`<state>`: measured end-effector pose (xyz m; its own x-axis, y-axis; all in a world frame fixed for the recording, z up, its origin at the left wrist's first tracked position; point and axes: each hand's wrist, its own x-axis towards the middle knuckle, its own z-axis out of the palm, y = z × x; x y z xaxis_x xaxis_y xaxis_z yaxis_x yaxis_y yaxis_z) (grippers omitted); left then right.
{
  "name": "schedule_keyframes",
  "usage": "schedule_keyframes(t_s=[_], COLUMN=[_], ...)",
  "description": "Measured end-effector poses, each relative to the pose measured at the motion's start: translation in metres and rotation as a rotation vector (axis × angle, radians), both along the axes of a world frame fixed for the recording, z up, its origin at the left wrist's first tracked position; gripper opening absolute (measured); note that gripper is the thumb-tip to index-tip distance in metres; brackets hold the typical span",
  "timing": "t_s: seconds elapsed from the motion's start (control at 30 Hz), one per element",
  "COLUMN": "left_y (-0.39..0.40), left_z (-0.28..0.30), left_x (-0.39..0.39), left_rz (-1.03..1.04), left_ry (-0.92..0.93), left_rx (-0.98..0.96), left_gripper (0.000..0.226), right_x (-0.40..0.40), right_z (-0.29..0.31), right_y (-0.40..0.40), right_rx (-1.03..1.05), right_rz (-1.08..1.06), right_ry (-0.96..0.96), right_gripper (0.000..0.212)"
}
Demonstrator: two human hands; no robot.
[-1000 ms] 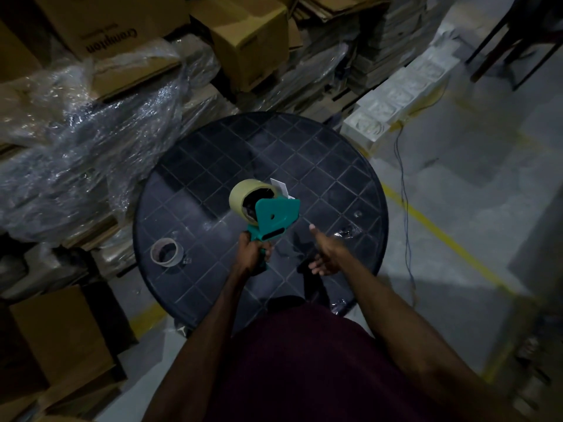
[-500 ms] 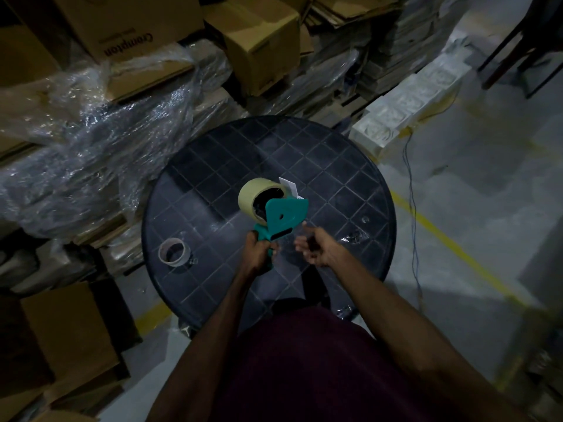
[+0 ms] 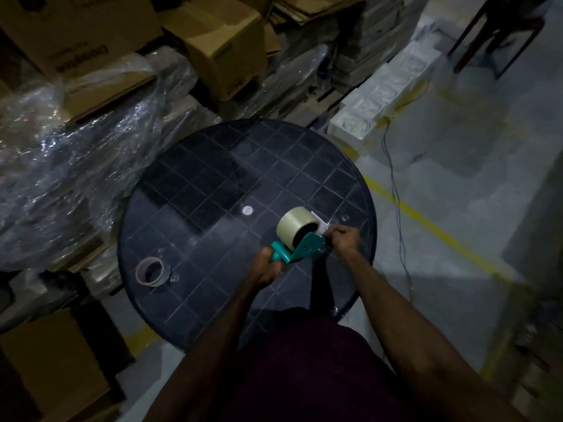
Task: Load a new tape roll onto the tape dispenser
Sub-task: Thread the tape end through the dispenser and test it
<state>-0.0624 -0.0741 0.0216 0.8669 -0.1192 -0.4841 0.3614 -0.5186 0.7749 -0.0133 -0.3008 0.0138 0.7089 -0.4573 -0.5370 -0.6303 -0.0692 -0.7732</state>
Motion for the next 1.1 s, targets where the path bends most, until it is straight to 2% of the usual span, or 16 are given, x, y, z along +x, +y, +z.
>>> schedule_keyframes(t_s=[0.07,0.13,0.23,0.3,0.47,0.6,0.7,0.83,0.97,1.1], left_y=[-0.011,-0.027,-0.049,-0.060,-0.091,-0.100,-0.106,-0.117,-0.123,-0.125], left_z=[-0.014,-0.005,-0.010,-0.029,-0.038,-0.050,-0.054,-0.055,-0.054,-0.055], left_x=[0.010,0.018,0.035,0.048,0.068,0.075,0.083,0.088,0.087,0.086], left_rz=[-0.055,-0.103,-0.153,-0.137,-0.154,-0.126,-0.130,-0.092,-0.126,-0.131], left_ry=[0.000,-0.009,-0.003,0.035,0.047,0.081,0.129,0.205,0.202,0.188], left_rx=[0.072,0.132,0.209,0.264,0.394,0.398,0.398,0.403,0.436,0.450], left_gripper=[0.009,0.009,0.010,0.016,0.033,0.035,0.041,0.041,0.042,0.041], right_x=[0.002,0.011,0.027,0.037,0.058,0.069,0.072,0.074,0.078,0.085], right_z=[0.003,-0.001,-0.020,-0.035,-0.072,-0.100,-0.100,-0.095,-0.093,-0.089], right_y=[-0.011,-0.024,-0.043,-0.055,-0.078,-0.069,-0.068,-0.076,-0.091,-0.107], right_rx=[-0.016,-0.070,-0.125,-0.164,-0.264,-0.249,-0.295,-0.369,-0.366,-0.350], right_rz=[-0.020,-0.052,-0.029,-0.007,0.341,0.180,0.183,0.287,0.160,0.150], right_ry=[0.012,0.022,0.064,0.081,0.068,0.010,-0.030,-0.090,0.010,0.099], right_gripper=[0.018,0.010,0.019,0.014,0.011,0.018,0.021,0.013,0.003,0.020])
